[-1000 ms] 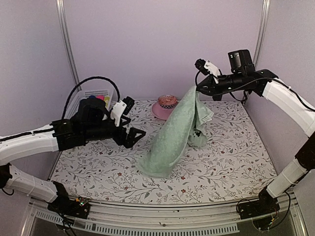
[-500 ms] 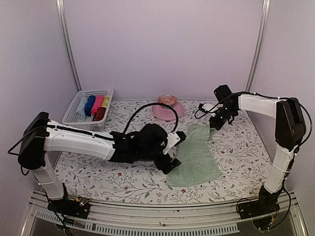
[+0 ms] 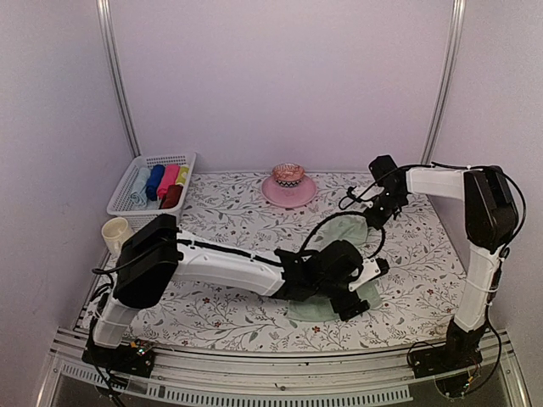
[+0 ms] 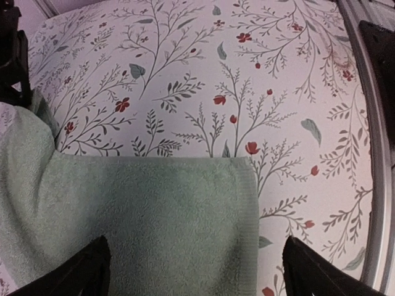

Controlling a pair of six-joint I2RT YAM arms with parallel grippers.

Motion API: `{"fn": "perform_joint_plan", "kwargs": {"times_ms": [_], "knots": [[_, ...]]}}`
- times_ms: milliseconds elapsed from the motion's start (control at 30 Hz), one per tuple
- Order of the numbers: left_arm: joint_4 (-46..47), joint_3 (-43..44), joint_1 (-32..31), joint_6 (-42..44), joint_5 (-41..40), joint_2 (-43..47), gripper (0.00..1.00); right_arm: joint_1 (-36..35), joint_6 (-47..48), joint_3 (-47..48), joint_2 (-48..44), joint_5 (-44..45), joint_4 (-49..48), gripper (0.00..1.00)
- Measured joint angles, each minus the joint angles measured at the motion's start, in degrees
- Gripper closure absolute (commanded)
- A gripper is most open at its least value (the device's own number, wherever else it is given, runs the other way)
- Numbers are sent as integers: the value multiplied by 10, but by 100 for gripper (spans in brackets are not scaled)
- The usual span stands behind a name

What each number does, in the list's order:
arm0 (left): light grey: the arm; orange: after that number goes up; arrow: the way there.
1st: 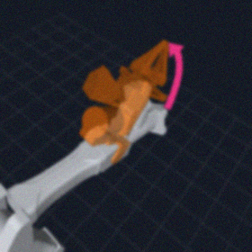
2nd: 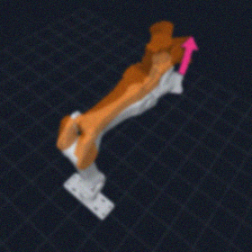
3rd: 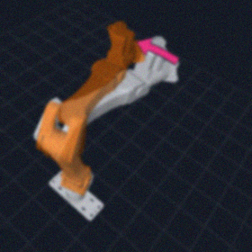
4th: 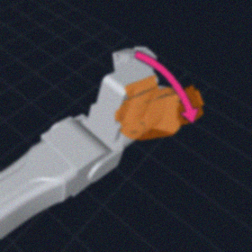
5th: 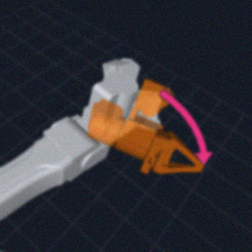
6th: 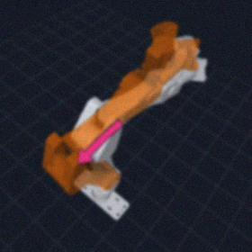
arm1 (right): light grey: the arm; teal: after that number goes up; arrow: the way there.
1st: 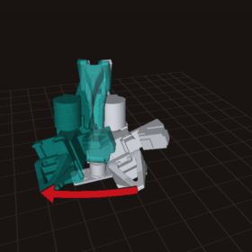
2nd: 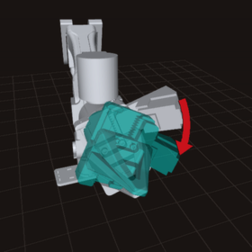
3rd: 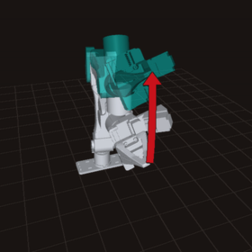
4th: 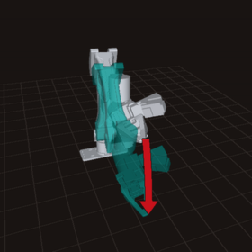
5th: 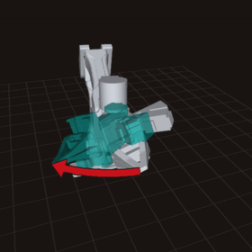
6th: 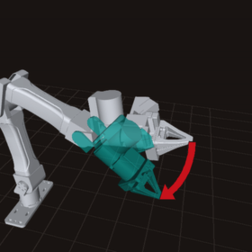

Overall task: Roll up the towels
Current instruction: Pass from the right arm to the left

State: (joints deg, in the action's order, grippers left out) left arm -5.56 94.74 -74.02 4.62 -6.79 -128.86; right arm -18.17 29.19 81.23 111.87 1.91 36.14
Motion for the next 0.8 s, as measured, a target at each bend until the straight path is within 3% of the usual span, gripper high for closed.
{"fn": "perform_joint_plan", "kwargs": {"times_ms": [333, 600, 733, 800], "knots": [[-29, 84, -3, 9, 42, -77, 9, 15, -5, -2, 1, -1, -4, 91], [-53, 95, -6, 13, 75, -96, 27, 16, -9, -2, 1, -1, -6, 91], [-59, 95, -6, 12, 83, -101, 40, 16, -10, -2, 1, -3, -6, 91], [-62, 96, -7, 12, 83, -101, 53, 16, -10, -2, 1, -4, -6, 91]]}}
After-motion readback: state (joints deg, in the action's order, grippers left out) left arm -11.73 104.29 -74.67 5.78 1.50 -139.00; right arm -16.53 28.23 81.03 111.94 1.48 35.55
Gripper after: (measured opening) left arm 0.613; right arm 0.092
